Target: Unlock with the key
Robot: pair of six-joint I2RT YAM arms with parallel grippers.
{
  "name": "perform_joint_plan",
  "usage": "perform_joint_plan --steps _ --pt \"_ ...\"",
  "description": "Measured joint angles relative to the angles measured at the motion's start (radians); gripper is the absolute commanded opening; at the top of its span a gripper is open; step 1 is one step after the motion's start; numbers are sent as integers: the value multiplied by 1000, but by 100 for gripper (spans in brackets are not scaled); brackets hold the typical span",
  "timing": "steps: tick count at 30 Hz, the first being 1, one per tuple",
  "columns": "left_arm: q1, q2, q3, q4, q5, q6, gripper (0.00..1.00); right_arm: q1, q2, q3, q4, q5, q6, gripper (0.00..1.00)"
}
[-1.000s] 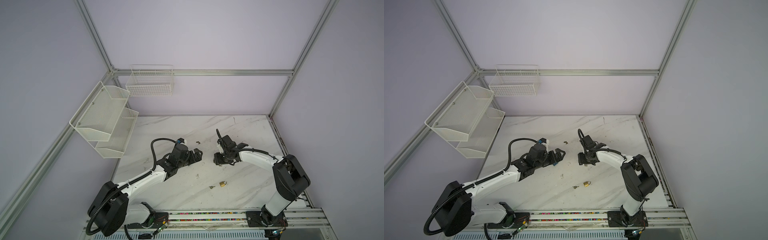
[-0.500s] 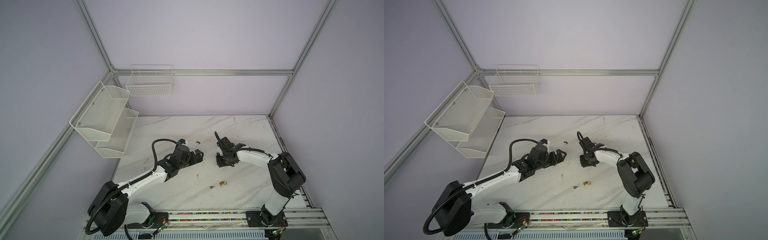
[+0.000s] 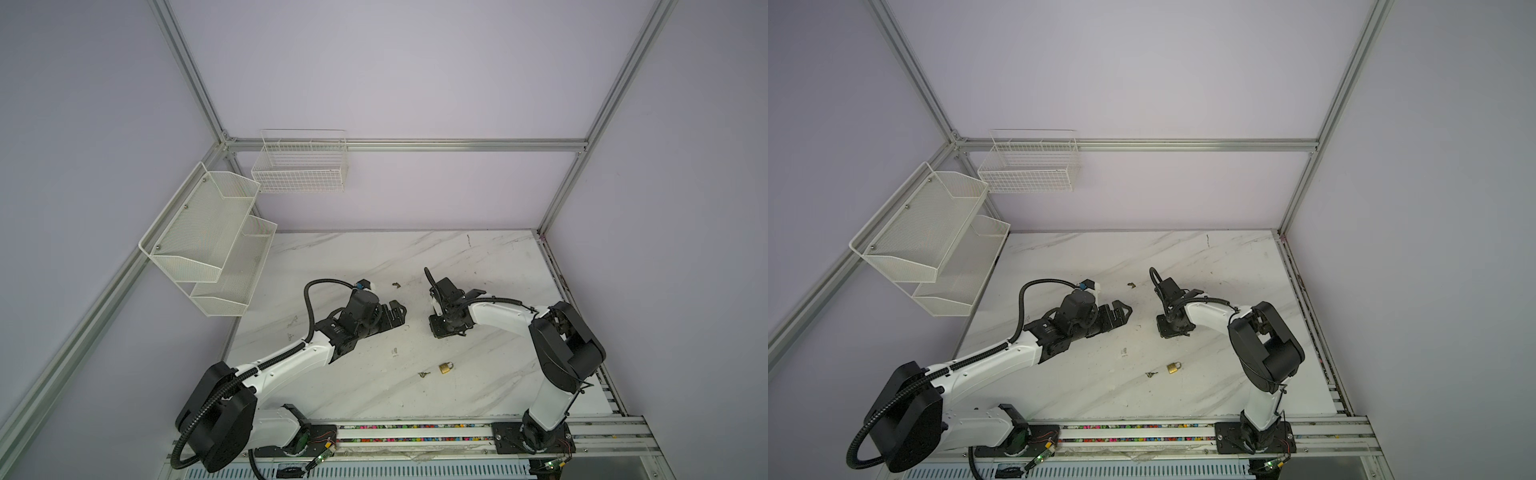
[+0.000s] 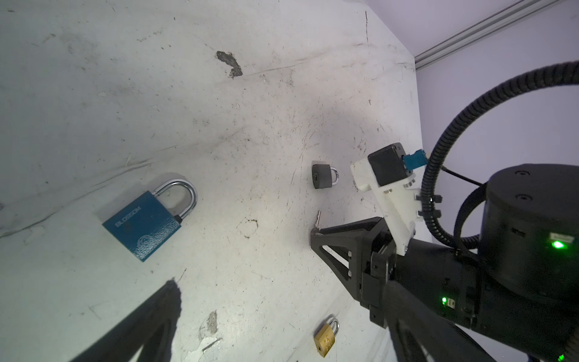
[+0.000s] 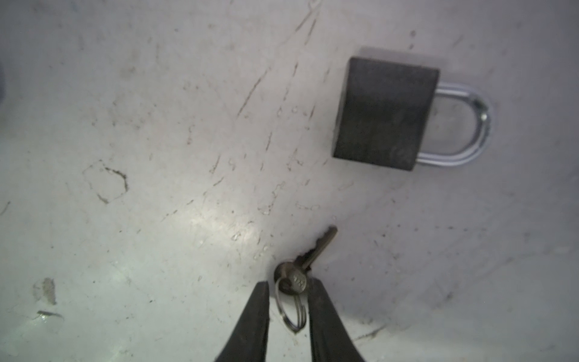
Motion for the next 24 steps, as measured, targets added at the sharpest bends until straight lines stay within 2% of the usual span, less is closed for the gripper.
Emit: perform_joint_plan --steps 5,10,13,19,24 --pt "0 6 0 0 0 0 100 8 0 0 0 21 8 16" --pt "0 6 0 -2 0 0 100 11 0 0 2 36 10 16" --pt "0 6 0 -4 0 0 100 11 0 0 4 39 6 10" --pt "0 6 0 -11 -2 0 100 11 0 2 7 60 -10 9" --pt "7 -21 0 -23 -4 0 100 11 -2 13 11 59 -39 1"
